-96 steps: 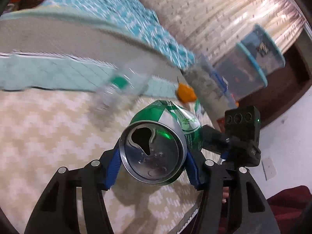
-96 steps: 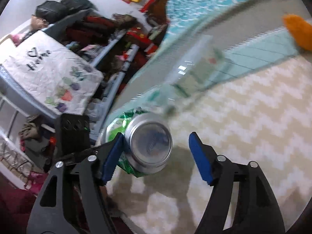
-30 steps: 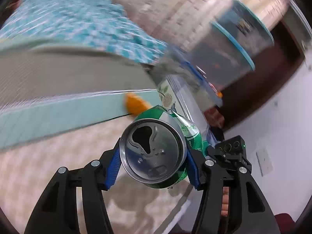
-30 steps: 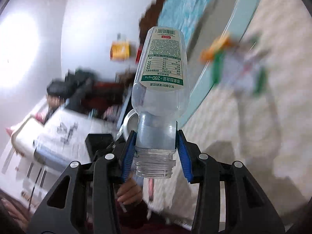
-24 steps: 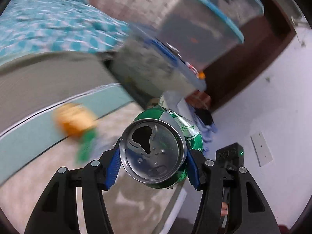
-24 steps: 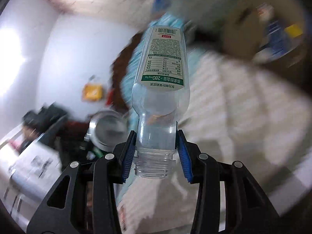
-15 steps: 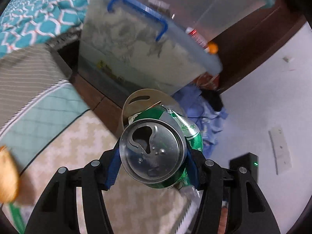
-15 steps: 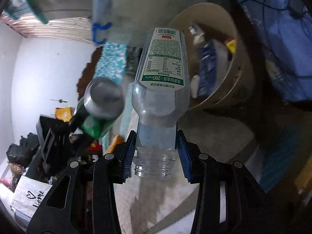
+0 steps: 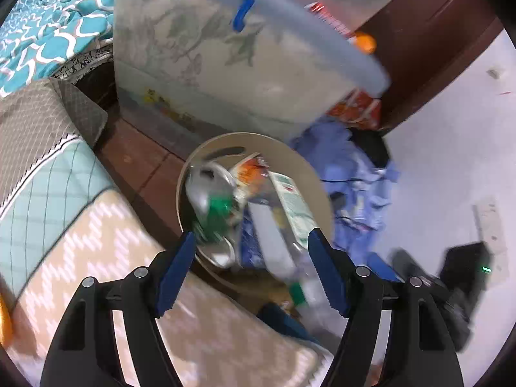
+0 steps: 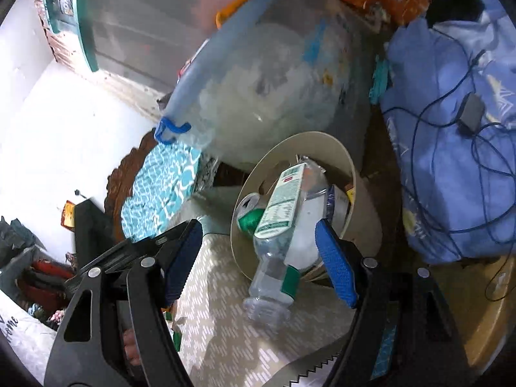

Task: Collect trash
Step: 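Move both tools back over the bed toward the snack packet and orange peel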

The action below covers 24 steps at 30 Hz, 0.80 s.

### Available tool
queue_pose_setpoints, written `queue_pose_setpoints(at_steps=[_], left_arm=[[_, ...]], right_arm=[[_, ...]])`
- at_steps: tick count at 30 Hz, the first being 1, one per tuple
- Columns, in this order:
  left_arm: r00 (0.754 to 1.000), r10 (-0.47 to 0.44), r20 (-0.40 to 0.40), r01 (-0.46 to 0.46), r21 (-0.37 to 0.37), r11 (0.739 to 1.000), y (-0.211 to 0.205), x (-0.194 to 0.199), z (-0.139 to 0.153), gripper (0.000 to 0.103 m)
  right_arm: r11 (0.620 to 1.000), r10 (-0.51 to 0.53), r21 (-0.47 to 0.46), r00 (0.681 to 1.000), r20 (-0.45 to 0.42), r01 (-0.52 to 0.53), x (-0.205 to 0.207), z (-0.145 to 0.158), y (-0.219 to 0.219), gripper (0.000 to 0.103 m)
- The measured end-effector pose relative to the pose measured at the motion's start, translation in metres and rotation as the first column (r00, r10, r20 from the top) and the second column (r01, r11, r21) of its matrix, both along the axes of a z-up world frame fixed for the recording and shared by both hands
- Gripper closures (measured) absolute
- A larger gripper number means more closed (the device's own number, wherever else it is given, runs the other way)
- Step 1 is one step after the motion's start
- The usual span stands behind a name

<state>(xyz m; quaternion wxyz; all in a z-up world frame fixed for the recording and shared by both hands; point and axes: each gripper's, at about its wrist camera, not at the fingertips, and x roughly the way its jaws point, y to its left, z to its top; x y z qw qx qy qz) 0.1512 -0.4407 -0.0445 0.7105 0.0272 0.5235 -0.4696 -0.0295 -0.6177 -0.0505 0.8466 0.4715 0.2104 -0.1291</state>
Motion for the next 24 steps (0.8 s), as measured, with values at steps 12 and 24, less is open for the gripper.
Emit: queue_pose_setpoints(at_steps=[12,24], left_arm=[[0.993,0.116,-0.007,-0.116,-0.11,0.987,0.174,-0.021,0.039,0.034],[0.926,0.378,-0.025,-0.377,-0.13,0.917,0.35,-0.008,0.032,0.034]], right_arm=[[0.951,0.205,0.238,0.979,-0.014,-0.196,0.09,-0.036,0.007,0.037],[0.972,0.232,0.022,0.972,0.042,-0.233,0.08,0.032,0.084,0.037]])
